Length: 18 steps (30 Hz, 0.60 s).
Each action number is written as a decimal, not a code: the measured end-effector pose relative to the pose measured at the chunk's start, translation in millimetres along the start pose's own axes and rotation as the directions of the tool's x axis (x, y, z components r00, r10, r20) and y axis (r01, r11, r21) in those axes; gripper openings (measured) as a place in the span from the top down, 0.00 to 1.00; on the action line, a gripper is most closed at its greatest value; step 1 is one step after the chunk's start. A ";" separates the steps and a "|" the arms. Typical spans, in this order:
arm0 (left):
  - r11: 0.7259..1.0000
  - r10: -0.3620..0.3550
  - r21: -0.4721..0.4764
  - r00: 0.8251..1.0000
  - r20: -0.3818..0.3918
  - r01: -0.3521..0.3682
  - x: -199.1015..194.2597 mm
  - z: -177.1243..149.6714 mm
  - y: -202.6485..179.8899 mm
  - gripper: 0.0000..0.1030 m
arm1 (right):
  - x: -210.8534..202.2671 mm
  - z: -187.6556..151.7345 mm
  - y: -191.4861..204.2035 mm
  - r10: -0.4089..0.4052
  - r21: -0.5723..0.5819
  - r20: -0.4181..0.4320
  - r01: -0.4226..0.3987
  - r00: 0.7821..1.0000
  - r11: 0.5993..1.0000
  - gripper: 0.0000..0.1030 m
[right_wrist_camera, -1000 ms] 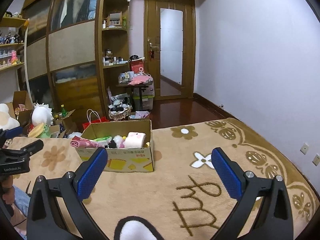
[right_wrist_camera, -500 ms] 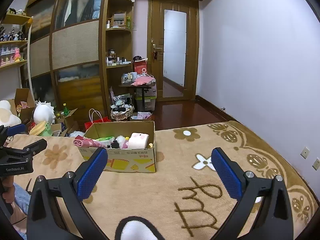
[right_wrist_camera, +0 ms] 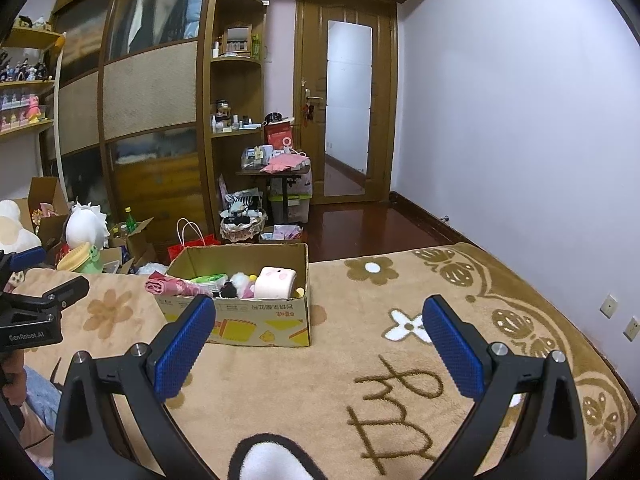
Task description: Organize soft objects
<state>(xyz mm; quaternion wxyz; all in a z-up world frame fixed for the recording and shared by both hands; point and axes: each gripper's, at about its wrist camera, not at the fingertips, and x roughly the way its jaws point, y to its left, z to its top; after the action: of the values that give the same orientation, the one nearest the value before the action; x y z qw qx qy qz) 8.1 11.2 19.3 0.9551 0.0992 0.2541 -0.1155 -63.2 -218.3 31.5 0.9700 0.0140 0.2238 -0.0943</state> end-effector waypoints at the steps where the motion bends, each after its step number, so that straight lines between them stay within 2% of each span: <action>1: 1.000 0.000 -0.001 1.000 -0.001 0.000 0.2 -0.2 0.2 0.01 | 0.3 0.3 0.0 -0.002 -0.001 0.002 0.002 1.000 1.000 0.00; 18: 1.000 0.001 -0.013 1.000 -0.018 -0.001 2.3 -3.1 2.4 0.00 | 2.1 -2.0 -2.2 -0.003 -0.003 -0.002 0.003 1.000 1.000 0.00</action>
<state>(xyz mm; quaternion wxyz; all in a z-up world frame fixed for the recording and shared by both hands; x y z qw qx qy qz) 9.2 13.8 15.8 0.9535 0.0939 0.2635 -0.1125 -62.6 -220.7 28.8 0.9696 0.0124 0.2248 -0.0953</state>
